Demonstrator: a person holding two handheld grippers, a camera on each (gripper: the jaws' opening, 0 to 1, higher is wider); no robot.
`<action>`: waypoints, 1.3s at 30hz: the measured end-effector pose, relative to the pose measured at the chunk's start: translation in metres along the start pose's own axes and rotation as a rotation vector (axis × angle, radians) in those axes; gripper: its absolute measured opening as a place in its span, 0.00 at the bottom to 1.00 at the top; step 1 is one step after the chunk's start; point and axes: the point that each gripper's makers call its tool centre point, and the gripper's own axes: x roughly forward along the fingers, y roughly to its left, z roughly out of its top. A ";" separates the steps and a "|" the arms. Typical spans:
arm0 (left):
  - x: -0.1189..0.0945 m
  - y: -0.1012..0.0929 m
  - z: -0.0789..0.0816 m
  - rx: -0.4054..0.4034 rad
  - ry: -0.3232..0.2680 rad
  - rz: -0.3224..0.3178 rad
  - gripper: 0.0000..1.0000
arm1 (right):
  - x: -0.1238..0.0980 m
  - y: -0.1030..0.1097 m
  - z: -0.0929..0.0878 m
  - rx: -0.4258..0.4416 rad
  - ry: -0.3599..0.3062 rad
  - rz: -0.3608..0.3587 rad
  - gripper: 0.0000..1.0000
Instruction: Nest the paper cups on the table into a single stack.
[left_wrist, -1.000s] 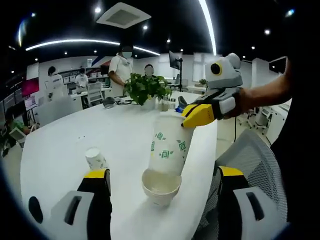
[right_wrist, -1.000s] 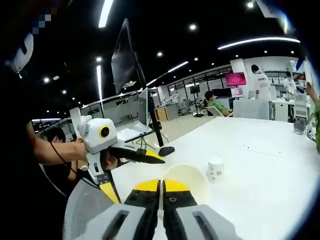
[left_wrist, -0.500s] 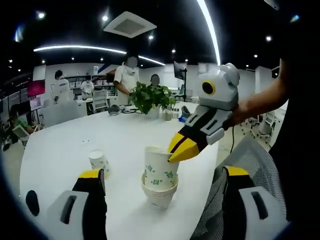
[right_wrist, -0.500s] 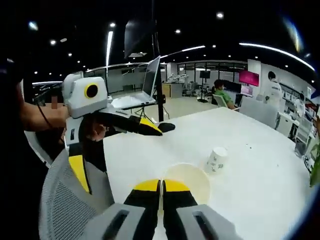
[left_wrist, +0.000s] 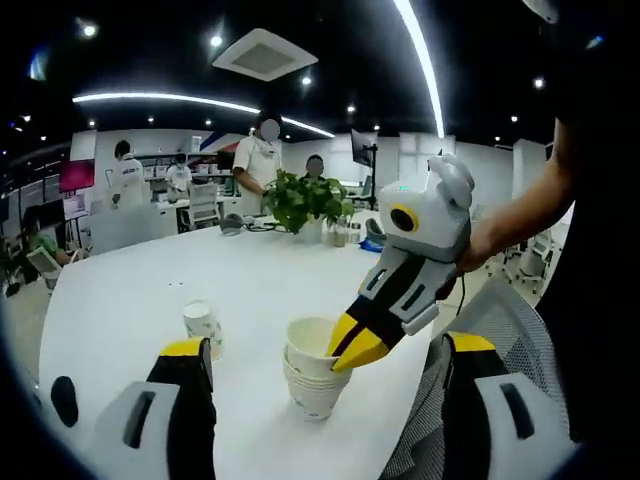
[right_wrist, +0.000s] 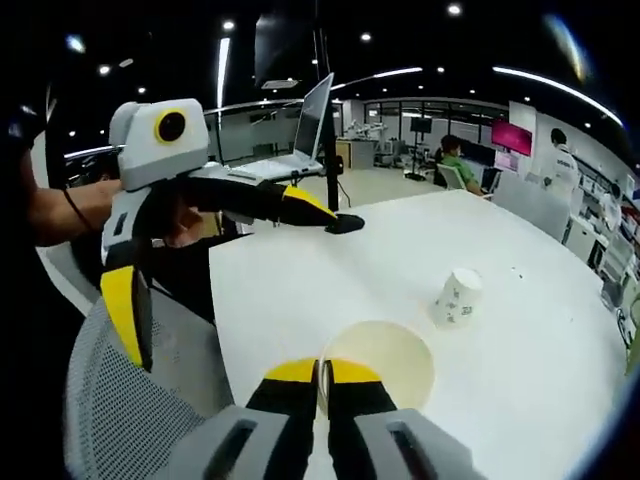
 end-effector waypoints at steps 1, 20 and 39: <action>0.000 0.000 -0.001 0.002 0.003 0.002 0.93 | 0.001 0.000 -0.001 -0.002 0.005 -0.001 0.00; -0.015 0.016 -0.014 0.018 0.035 0.043 0.94 | 0.015 0.010 -0.005 -0.056 0.027 -0.017 0.11; 0.015 0.075 -0.022 0.044 0.065 0.094 0.90 | -0.057 -0.027 -0.014 0.120 -0.184 -0.289 0.70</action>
